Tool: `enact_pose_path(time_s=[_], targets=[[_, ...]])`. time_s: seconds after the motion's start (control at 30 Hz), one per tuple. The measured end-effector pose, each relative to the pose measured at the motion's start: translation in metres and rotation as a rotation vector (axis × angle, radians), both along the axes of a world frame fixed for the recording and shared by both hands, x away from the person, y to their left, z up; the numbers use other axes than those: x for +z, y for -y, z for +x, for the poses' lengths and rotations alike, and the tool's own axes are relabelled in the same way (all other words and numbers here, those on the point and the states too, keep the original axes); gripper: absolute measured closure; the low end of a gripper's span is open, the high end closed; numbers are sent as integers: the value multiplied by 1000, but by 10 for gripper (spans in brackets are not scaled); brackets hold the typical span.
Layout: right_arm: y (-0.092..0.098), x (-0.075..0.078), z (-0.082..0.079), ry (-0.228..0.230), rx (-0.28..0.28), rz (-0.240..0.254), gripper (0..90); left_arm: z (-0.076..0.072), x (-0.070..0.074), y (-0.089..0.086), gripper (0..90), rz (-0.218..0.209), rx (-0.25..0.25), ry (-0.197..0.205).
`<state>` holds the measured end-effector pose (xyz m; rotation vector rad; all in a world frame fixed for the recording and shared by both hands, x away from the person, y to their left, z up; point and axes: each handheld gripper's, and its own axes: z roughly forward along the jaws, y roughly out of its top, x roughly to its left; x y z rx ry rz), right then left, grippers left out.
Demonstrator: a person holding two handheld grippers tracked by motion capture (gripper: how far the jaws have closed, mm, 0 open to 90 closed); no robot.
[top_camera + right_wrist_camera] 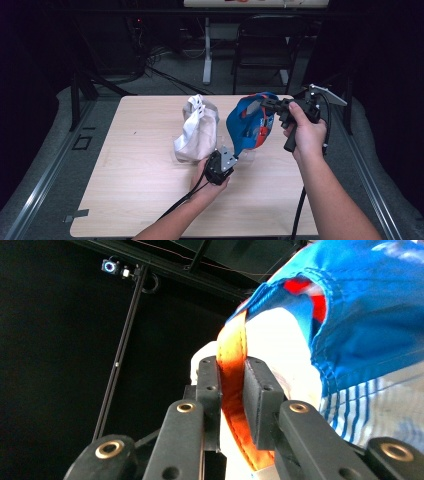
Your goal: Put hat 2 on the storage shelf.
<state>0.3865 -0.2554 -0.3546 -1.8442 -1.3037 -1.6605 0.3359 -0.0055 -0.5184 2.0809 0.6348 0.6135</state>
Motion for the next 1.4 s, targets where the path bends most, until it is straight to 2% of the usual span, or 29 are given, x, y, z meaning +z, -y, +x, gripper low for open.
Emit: enact_pose_path(time_s=[0.03, 0.13, 0.17, 0.3, 0.33, 0.47, 0.6, 0.67, 0.7, 0.73, 0.8, 0.83, 0.9, 0.93, 1.0, 1.1, 1.2, 1.37, 1.4], targets=[[-1, 1, 0, 1, 6, 5, 795, 0, 1, -3, 880, -6, 4, 14], [-2, 5, -1, 7, 4, 4, 797, 1, 2, -7, 882, -30, -2, 16], [-2, 7, -1, 9, 8, 2, 798, 1, 3, -8, 883, -25, -3, 17], [-4, 11, -1, 16, 20, -10, 797, 3, -2, -10, 882, -39, -6, -5], [-6, 9, 0, 10, 23, -23, 796, 4, -6, -10, 882, -32, 5, -21], [-10, 1, 3, -13, 26, -31, 791, 4, -12, -11, 882, -11, 17, -43], [-8, -6, 4, -25, 22, -37, 788, 5, -16, -10, 881, -21, 28, -50], [-8, -10, 5, -32, 37, -69, 764, 5, -19, -12, 880, -13, 36, -65], [-8, -10, 5, -32, 37, -69, 764, 5, -19, -12, 880, -13, 36, -65], [-8, -11, 5, -27, 37, -74, 755, 6, -20, -13, 880, -5, 38, -79], [-8, -11, 4, -20, 44, -76, 739, 5, -23, -14, 867, -21, 45, -75], [-9, -10, 2, 0, 49, -98, 715, 4, -25, -17, 864, -16, 48, -77], [-9, -10, 1, 7, 47, -109, 713, 4, -25, -19, 863, -15, 47, -85], [-8, -9, -2, 22, 34, -133, 714, 4, -27, -21, 864, -27, 48, -91], [-7, -10, -4, 30, 33, -133, 710, 3, -28, -23, 866, -43, 43, -100], [-7, -12, -6, 29, 41, -140, 697, -2, -28, -25, 861, -43, 36, -98], [-6, -17, -9, 37, 65, -198, 674, -8, -27, -28, 837, -54, 21, -99], [-10, -23, -13, 64, 76, -223, 636, -14, -23, -34, 796, -58, 2, -102], [-11, -28, -16, 81, 101, -263, 618, -16, -20, -39, 780, -48, -7, -114]])
